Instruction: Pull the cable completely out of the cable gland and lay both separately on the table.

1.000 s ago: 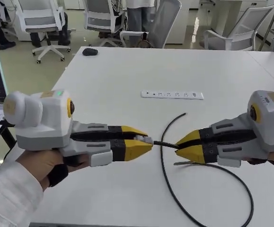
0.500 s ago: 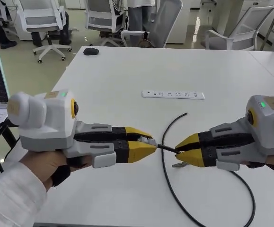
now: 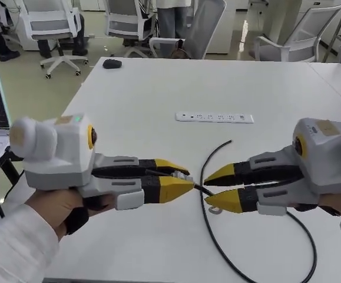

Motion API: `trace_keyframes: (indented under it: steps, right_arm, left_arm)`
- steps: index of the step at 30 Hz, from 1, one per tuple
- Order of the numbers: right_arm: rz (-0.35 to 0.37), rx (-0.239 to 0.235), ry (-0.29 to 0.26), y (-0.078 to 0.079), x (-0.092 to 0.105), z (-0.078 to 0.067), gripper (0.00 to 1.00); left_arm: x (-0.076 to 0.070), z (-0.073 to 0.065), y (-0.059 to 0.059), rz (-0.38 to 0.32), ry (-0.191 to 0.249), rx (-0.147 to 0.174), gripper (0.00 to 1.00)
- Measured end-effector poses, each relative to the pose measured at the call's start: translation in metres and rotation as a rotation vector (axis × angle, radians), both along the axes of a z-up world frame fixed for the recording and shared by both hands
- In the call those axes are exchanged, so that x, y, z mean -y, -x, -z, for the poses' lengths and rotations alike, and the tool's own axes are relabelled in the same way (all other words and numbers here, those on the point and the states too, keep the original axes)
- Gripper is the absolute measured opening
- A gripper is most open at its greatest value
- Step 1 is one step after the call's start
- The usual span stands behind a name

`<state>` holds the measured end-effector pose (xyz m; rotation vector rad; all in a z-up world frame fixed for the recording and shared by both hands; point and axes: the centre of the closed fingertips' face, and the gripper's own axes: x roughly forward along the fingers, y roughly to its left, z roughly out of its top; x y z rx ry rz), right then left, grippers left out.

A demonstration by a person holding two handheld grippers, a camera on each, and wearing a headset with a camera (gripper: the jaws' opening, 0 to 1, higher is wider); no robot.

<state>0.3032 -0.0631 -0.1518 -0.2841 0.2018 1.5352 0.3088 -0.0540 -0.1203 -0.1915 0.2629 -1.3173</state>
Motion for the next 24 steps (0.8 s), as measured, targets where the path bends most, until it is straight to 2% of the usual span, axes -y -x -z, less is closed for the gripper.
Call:
trace_keyframes:
  steps: [4, 8, 11, 14, 17, 20, 21, 24]
  right_arm:
    - [-0.024, 0.005, 0.004, 0.005, -0.007, 0.002, 0.04]
    - [-0.025, 0.010, 0.018, 0.004, -0.008, 0.004, 0.04]
    - [-0.028, 0.021, 0.028, 0.004, -0.007, 0.002, 0.03]
    - [-0.033, 0.046, 0.073, 0.003, -0.005, 0.005, 0.03]
    - [-0.034, 0.053, 0.097, 0.002, -0.005, 0.006, 0.03]
    - [-0.035, 0.057, 0.107, 0.002, -0.004, 0.007, 0.03]
    - [-0.034, 0.060, 0.116, 0.001, -0.004, 0.008, 0.03]
    - [-0.043, 0.058, 0.141, 0.002, -0.004, 0.013, 0.03]
  left_arm:
    - [0.000, 0.000, 0.002, 0.001, -0.003, -0.001, 0.16]
    - [-0.002, 0.002, 0.002, -0.002, -0.016, -0.004, 0.16]
    - [-0.003, 0.005, 0.004, 0.000, -0.039, -0.002, 0.16]
    - [-0.003, 0.013, 0.002, -0.011, -0.079, -0.017, 0.16]
    - [-0.002, 0.019, 0.001, -0.016, -0.113, -0.021, 0.16]
    - [-0.001, 0.022, 0.001, -0.014, -0.137, -0.014, 0.16]
    - [-0.001, 0.025, 0.001, -0.017, -0.158, -0.007, 0.16]
    - [-0.002, 0.031, 0.000, -0.008, -0.213, 0.037, 0.16]
